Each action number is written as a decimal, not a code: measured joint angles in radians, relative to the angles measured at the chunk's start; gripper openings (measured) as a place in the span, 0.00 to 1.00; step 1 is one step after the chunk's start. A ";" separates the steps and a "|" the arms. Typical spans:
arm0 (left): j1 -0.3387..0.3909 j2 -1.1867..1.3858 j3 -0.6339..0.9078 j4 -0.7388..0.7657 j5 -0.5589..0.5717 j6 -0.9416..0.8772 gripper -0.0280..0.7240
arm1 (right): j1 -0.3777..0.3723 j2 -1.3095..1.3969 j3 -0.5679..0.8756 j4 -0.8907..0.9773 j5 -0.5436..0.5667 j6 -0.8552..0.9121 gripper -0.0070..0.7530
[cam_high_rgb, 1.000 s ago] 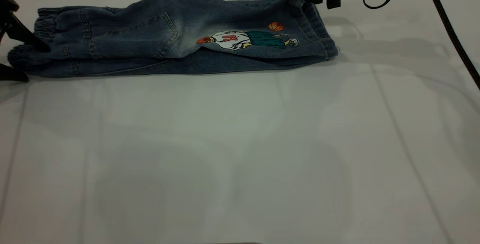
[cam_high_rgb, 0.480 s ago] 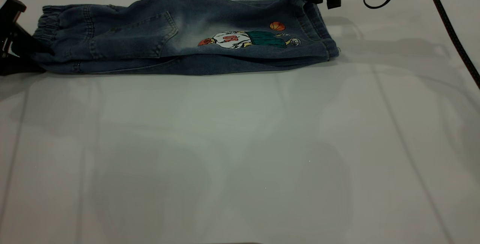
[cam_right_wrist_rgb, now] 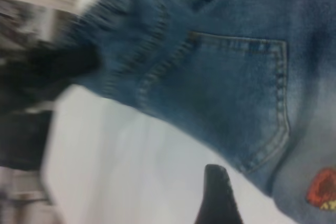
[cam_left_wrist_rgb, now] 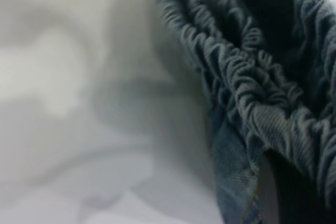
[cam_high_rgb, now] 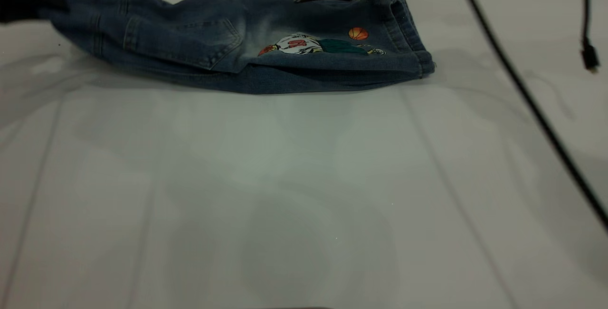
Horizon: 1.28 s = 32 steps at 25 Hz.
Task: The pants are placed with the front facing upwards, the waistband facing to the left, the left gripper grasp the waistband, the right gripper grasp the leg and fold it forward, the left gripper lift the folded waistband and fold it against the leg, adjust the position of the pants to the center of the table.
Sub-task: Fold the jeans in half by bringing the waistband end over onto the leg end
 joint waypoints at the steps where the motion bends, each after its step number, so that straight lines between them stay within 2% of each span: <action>1: -0.011 -0.022 0.001 0.001 0.003 0.003 0.13 | 0.017 0.000 -0.017 -0.054 -0.034 0.032 0.57; 8: -0.077 -0.147 0.002 0.009 0.040 0.017 0.13 | 0.131 0.025 -0.085 -0.292 -0.200 0.152 0.57; 15: -0.132 -0.223 0.003 0.020 0.065 0.029 0.13 | 0.189 0.120 -0.108 -0.317 -0.204 0.167 0.57; 20: -0.140 -0.259 0.003 0.039 0.079 0.030 0.13 | 0.182 0.124 -0.171 -0.359 -0.095 0.167 0.57; 28: -0.148 -0.284 0.003 0.041 0.096 0.054 0.13 | 0.049 0.124 -0.369 -0.468 0.139 0.254 0.57; 32: -0.210 -0.284 0.003 0.042 0.085 0.085 0.13 | -0.018 0.124 -0.473 -0.484 0.250 0.291 0.57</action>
